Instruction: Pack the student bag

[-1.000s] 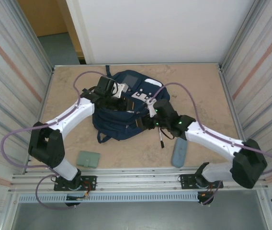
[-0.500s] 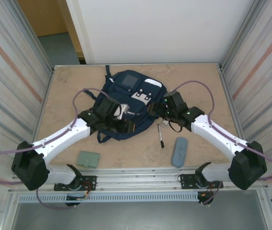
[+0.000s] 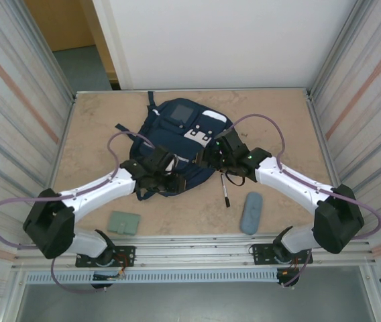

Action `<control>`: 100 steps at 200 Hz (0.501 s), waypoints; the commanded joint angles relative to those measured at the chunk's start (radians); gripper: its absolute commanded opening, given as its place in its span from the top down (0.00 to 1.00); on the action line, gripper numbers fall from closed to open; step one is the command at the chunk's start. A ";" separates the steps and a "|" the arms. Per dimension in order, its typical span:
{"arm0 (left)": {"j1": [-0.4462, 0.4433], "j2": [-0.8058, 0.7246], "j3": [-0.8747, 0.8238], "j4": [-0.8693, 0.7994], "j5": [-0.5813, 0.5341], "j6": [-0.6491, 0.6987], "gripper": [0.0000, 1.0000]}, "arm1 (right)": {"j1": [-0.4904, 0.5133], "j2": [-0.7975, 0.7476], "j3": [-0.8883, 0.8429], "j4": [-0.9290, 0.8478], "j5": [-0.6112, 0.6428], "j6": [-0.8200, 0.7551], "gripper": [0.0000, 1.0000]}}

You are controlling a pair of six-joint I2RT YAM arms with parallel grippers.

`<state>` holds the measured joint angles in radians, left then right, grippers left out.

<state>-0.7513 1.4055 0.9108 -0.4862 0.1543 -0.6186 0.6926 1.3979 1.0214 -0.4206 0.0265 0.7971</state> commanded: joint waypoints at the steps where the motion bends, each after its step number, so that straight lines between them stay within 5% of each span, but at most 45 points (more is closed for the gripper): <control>1: -0.004 0.043 0.038 0.028 -0.038 -0.015 0.57 | 0.003 0.000 0.013 -0.002 0.016 0.013 0.05; 26: -0.013 0.084 0.048 0.017 -0.092 -0.020 0.62 | 0.003 -0.001 0.010 0.012 0.004 0.016 0.06; 100: -0.014 0.127 0.100 0.008 -0.107 0.054 0.98 | 0.005 0.036 0.014 0.040 -0.024 0.052 0.08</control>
<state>-0.7597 1.5326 0.9699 -0.4751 0.0765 -0.5964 0.6937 1.4223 1.0214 -0.4114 0.0212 0.8165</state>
